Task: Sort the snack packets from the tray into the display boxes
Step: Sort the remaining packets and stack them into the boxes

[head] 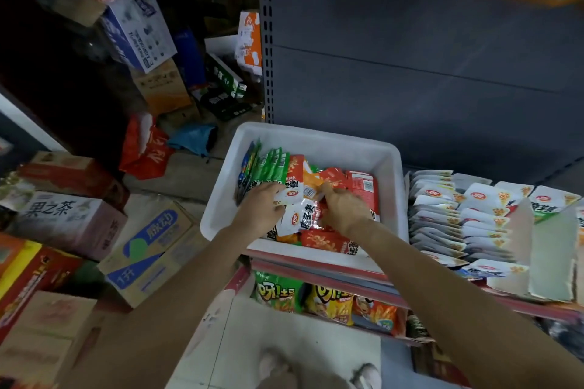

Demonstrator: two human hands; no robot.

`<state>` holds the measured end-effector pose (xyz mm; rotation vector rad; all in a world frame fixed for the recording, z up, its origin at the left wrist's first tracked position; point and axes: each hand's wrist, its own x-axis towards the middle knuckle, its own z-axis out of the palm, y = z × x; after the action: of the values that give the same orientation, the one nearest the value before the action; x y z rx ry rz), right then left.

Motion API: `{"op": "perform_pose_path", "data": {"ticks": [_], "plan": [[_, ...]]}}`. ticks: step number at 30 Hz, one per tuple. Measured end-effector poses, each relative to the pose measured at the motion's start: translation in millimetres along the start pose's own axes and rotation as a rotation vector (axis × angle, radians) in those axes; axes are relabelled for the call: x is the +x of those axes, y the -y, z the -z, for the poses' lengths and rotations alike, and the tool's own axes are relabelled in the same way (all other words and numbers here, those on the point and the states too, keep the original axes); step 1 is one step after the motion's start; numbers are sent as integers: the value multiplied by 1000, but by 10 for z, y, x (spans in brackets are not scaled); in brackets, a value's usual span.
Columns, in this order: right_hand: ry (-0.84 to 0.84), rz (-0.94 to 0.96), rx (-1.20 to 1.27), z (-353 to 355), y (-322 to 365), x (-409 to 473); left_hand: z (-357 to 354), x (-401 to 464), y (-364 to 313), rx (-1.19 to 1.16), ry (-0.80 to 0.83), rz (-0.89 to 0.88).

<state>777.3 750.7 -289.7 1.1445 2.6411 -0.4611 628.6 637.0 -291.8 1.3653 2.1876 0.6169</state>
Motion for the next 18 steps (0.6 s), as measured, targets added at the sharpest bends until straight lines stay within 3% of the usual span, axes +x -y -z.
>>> {"op": "perform_pose_path", "data": {"ticks": [4,11,18], "plan": [[5,-13,210,97,-103,-110,15,-57,-168,-127,-90,1],[-258,-89,1019,608,-430,-592,36,-61,-937,-398,-110,-41],[-507,-62,1269,1221,-1103,-1115,-166,2,-2079,-527,-101,-235]]}}
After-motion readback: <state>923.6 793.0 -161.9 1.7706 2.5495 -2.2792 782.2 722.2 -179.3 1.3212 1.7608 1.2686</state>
